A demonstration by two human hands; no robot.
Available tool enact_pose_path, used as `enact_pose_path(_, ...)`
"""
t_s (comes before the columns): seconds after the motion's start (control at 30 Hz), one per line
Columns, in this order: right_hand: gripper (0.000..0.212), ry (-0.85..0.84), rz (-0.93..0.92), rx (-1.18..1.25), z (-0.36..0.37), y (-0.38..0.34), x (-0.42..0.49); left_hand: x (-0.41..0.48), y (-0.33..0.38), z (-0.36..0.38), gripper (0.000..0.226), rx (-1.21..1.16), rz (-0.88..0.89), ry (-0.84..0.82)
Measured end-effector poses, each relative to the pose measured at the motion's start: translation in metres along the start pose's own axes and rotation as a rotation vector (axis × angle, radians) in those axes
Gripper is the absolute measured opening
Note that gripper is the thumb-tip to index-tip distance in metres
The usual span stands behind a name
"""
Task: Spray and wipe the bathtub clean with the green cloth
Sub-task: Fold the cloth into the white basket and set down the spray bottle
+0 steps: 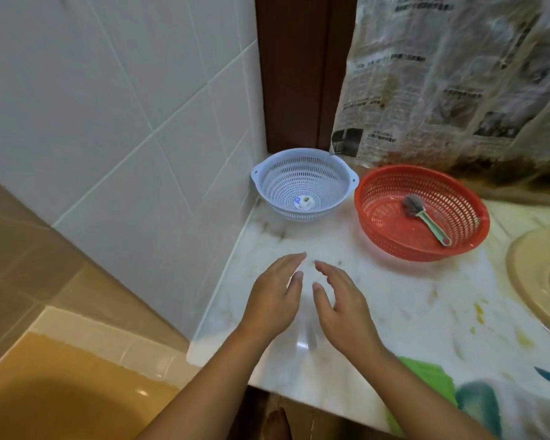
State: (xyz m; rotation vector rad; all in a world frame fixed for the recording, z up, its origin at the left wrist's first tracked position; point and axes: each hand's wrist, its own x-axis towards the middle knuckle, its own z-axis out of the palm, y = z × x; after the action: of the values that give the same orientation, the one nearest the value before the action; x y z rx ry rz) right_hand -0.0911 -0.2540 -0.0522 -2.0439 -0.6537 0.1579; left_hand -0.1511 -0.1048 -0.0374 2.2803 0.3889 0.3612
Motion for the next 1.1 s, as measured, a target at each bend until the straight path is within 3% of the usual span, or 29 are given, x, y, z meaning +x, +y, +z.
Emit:
enact_pose_path(0.13,0.042,0.108,-0.089,-0.098,0.019,-0.008,0.075,0.064,-0.024,-0.011,0.041,0.016,0.037,0.056)
enact_pose_path(0.27,0.045,0.198,-0.221,-0.383,0.021,-0.001,0.141,0.122,-0.05,-0.012,0.051,0.168,0.093,0.062)
enact_pose_path(0.37,0.04,0.094,-0.216,-0.609,0.021,0.008,0.169,0.151,-0.062,-0.01,0.059,0.347,0.134,-0.029)
enact_pose_path(0.53,0.046,-0.111,-0.187,-0.815,0.019,0.031,0.189,0.171,-0.076,-0.004,0.035,0.446,0.182,-0.05)
enact_pose_path(0.6,0.052,-0.088,-0.217,-0.857,0.016,0.036,0.194,0.173,-0.077,-0.001,0.021,0.444,0.18,0.018)
enact_pose_path(0.83,0.055,-0.044,-0.345,-0.892,0.009,0.049,0.187,0.158,-0.077,-0.004,0.006,0.424,0.217,0.123)
enact_pose_path(1.1,0.046,0.076,-0.477,-0.805,0.022,0.043,0.117,0.083,-0.084,-0.009,0.006,0.443,0.286,0.207)
